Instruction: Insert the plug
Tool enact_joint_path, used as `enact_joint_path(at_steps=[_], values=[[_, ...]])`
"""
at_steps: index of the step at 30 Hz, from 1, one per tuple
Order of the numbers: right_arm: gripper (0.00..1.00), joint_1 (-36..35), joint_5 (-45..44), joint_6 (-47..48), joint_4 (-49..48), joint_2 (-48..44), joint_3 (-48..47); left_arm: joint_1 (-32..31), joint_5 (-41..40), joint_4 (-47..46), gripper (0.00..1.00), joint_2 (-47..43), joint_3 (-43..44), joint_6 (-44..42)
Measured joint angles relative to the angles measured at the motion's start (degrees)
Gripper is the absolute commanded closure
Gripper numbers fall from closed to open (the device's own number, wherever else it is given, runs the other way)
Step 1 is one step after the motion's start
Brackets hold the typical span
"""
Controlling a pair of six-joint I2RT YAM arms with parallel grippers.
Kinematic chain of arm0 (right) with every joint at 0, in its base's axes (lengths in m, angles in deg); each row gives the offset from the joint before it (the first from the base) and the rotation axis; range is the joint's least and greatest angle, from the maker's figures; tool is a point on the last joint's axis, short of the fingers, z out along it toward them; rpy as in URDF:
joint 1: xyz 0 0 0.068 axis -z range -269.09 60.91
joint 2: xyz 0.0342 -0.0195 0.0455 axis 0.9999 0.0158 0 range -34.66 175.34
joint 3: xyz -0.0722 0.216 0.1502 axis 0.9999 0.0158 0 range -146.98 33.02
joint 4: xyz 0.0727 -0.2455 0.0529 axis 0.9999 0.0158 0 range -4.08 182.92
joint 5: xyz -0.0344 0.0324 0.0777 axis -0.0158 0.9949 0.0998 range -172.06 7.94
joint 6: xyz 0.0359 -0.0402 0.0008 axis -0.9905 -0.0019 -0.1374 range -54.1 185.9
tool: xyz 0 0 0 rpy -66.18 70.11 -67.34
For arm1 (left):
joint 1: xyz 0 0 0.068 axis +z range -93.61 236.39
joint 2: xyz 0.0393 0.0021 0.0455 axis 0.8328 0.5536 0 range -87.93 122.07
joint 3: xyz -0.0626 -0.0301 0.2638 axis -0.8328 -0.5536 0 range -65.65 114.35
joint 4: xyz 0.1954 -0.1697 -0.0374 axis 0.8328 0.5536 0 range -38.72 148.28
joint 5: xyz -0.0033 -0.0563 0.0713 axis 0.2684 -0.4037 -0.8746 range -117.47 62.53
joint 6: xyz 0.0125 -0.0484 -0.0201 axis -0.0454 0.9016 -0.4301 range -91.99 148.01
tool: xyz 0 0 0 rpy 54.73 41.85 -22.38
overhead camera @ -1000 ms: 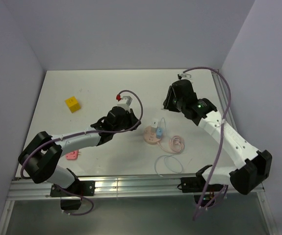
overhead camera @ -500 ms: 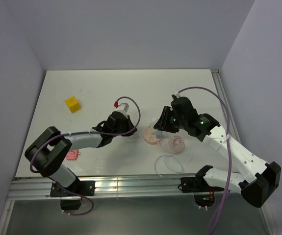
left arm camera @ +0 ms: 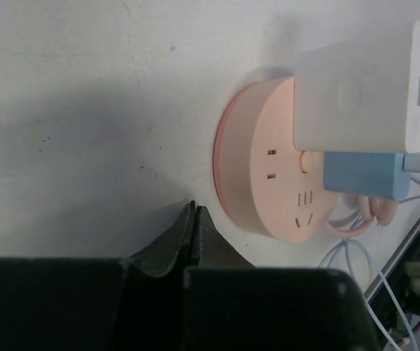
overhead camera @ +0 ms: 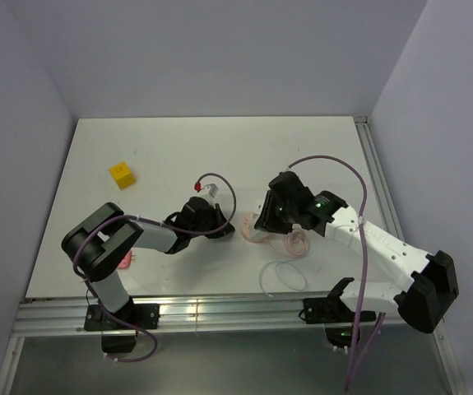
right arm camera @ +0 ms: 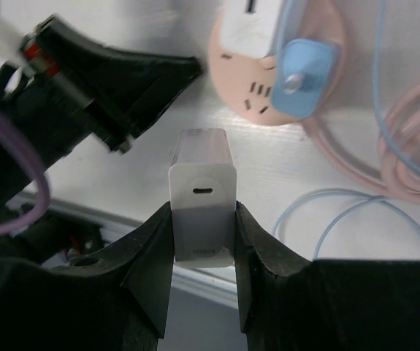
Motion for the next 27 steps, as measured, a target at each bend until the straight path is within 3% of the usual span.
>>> enact_joint_path(at_steps=[10,20,27], values=[[1.0,-4.7,-11.2,-6.5,5.3,7.1,-4.6,-3.9,2.7,-7.5,1.0,3.7,-0.7,4.0],[1.0,-5.3,-16.0,-8.2,8.2,9.8,-5.6,-6.7,5.0,-12.2,1.0,4.8,-1.5,6.2],[1.0,-5.6,-16.4,-9.2,7.7,13.4,-7.6,-6.9,1.8,-8.0,0.99,0.6,-3.7,5.9]])
